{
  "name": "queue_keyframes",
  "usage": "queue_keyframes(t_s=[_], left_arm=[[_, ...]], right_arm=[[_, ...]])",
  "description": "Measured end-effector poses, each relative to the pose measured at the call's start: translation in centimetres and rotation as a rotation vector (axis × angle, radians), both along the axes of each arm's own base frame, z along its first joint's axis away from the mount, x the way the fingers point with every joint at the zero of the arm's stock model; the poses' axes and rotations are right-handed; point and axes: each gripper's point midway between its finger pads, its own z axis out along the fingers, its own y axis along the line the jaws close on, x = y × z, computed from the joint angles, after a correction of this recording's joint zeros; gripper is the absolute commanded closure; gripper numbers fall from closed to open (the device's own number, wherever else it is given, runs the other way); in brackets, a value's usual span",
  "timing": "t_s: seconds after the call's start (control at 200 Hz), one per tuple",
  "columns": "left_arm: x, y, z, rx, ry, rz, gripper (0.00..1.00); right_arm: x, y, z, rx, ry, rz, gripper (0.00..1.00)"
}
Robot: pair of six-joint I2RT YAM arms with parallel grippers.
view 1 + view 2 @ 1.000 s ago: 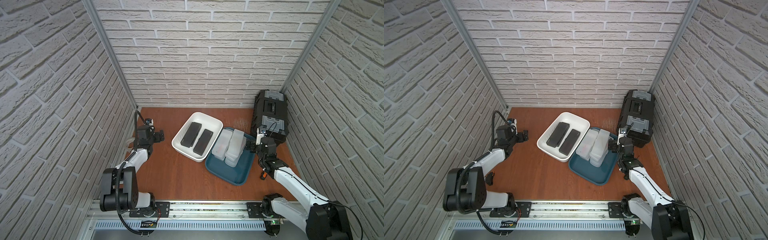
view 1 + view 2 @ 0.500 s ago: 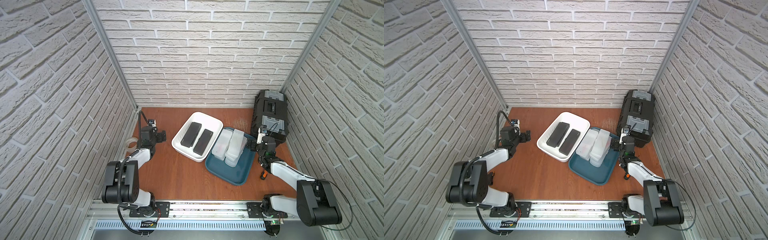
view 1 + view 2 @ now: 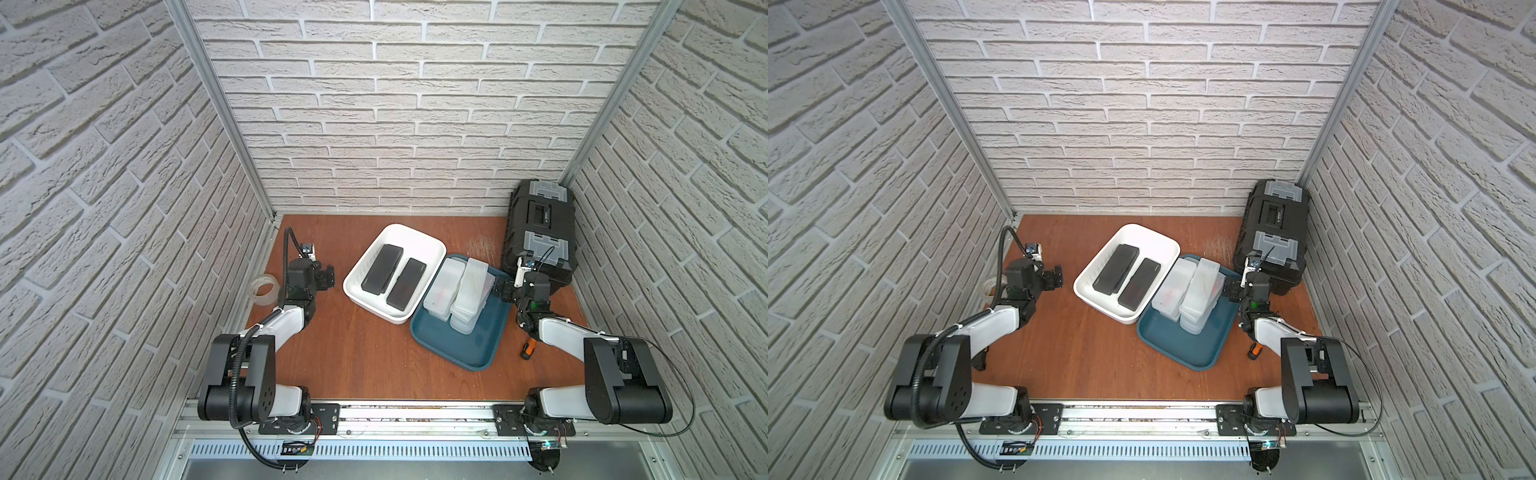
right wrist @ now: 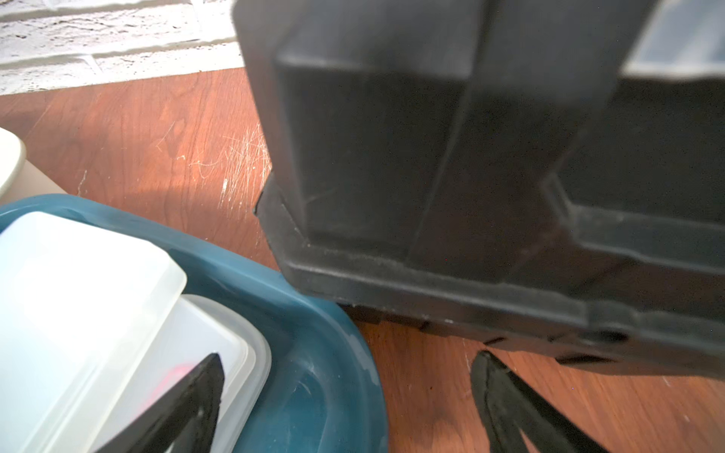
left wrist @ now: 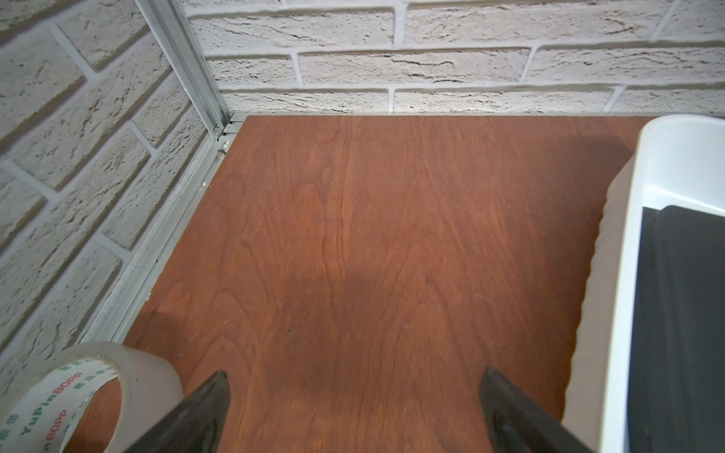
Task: Place the pencil cases by color into the storage box
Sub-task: Reset both arms
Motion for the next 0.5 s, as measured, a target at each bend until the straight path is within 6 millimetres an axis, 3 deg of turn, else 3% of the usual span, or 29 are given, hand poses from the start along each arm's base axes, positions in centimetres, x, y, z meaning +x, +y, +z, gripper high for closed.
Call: queue_keyframes(t_s=[0.155, 0.28, 0.385, 0.5], left_arm=[[-0.4, -0.2, -0.4, 0.072, 0.01, -0.003, 0.02], [-0.5, -0.3, -2.5, 0.116, 0.055, -0.015, 0.02], [-0.6, 1.0, -4.5, 0.114, 0.108, 0.008, 0.02], [-0.6, 3.3, -4.7, 0.084, 0.094, 0.064, 0.02]], right_arm=[[0.1, -0.4, 0.4, -0.01, -0.015, -0.021, 0.02], [0.2, -0.6, 0.7, -0.016, -0.028, -0.03, 0.02], [0.2, -0.7, 0.9, -0.021, -0.038, -0.038, 0.02], [-0.1, -1.1, 1.0, -0.037, -0.069, -0.057, 0.02]])
